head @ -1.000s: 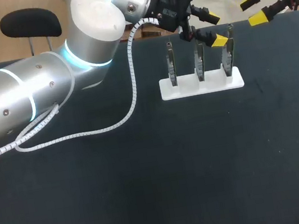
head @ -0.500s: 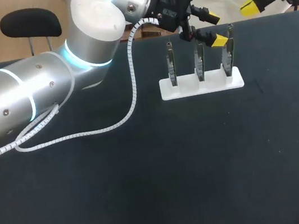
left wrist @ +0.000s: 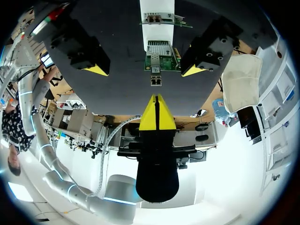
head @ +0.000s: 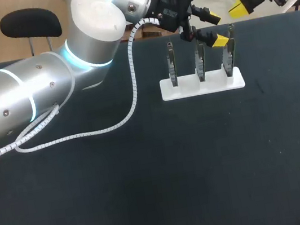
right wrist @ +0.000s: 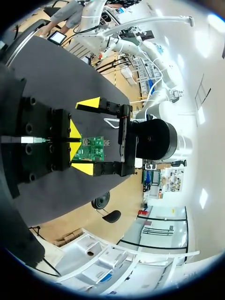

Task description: Pick up the optical module with the left hand, and insert it into the network port with the right hand.

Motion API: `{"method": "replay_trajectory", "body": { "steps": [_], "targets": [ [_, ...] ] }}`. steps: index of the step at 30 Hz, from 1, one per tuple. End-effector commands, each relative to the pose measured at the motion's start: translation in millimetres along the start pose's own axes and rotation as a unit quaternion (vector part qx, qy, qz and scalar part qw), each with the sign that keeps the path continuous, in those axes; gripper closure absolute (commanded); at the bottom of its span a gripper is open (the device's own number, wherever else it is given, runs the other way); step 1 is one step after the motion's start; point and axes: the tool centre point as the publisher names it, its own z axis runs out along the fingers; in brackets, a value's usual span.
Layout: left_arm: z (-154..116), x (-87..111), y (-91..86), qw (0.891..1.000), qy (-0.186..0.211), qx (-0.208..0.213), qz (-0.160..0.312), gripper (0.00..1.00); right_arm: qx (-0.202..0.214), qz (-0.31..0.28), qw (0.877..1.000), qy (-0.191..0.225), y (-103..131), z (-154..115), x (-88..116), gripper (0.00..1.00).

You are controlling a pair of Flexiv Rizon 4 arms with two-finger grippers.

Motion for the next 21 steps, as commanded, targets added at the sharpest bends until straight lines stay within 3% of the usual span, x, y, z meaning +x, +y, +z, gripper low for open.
{"method": "replay_trajectory", "body": {
  "steps": [1, 21],
  "targets": [
    [0, -0.6, 1.6, 1.000, 0.002, 0.002, 0.000, 0.00, 0.000, -0.001, 1.000, 0.002, 2, 5, -1, 1.00],
    [0, -0.6, 1.6, 1.000, 0.002, 0.002, 0.000, 0.00, -0.002, 0.022, 1.000, 0.020, -4, 10, 17, 1.00]
  ]
}}
